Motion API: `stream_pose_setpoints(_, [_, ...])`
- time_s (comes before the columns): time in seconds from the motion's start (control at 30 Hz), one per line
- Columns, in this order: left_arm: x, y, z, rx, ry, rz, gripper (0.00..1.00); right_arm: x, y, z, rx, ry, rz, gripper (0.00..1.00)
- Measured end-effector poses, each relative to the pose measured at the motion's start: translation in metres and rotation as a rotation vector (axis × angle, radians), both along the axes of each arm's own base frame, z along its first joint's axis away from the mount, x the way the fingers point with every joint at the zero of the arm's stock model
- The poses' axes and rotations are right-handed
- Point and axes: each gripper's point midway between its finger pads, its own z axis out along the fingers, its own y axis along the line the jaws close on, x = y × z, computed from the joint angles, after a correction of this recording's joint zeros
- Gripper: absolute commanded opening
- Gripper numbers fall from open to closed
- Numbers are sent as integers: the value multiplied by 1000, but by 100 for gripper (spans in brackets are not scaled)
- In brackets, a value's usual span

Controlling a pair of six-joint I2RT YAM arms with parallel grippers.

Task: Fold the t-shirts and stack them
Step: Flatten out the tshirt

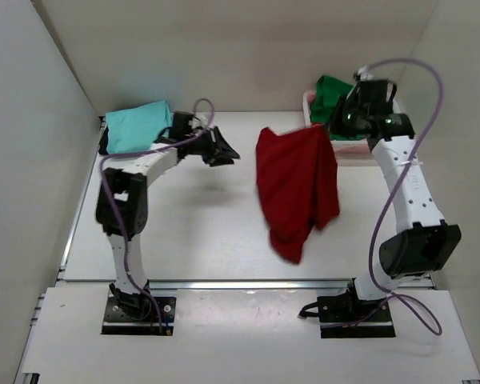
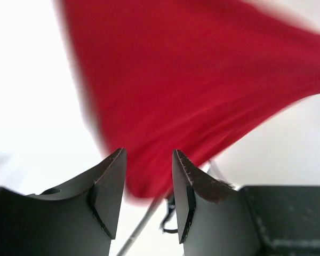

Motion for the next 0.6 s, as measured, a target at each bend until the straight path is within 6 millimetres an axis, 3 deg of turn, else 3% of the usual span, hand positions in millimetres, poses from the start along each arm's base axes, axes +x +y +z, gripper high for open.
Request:
stream_pose_setpoints(0.07, [-3, 31, 28, -21, -13, 70, 49, 10, 11, 79, 10, -199, 4, 0])
stream_pose_setpoints(0.1, [-1, 51, 51, -36, -52, 114, 48, 9, 21, 112, 22, -281, 16, 0])
stream_pose_setpoints(0.17, [-2, 90, 99, -57, -140, 202, 47, -2, 58, 182, 55, -462, 81, 0])
stream_pose_setpoints(0.2, [-3, 108, 121, -62, -187, 243, 48, -7, 73, 202, 71, -516, 114, 0])
stream_pose_setpoints(0.23, [-6, 125, 145, -59, -241, 289, 47, -16, 101, 222, 88, -574, 172, 0])
stream_pose_setpoints(0.3, [-20, 141, 181, -49, -324, 335, 47, -34, 152, 248, 132, -659, 280, 0])
stream_pose_setpoints(0.37, [-39, 141, 209, -31, -377, 348, 49, -48, 201, 250, 172, -682, 379, 0])
stream_pose_setpoints(0.43, [-50, 143, 224, 5, -404, 367, 53, -57, 245, 230, 193, -641, 464, 0])
stream_pose_setpoints(0.5, [-58, 153, 232, 81, -417, 420, 56, -56, 278, 199, 196, -564, 514, 0])
stream_pose_setpoints(0.6, [-62, 174, 243, 201, -440, 523, 61, -48, 312, 136, 187, -398, 575, 20])
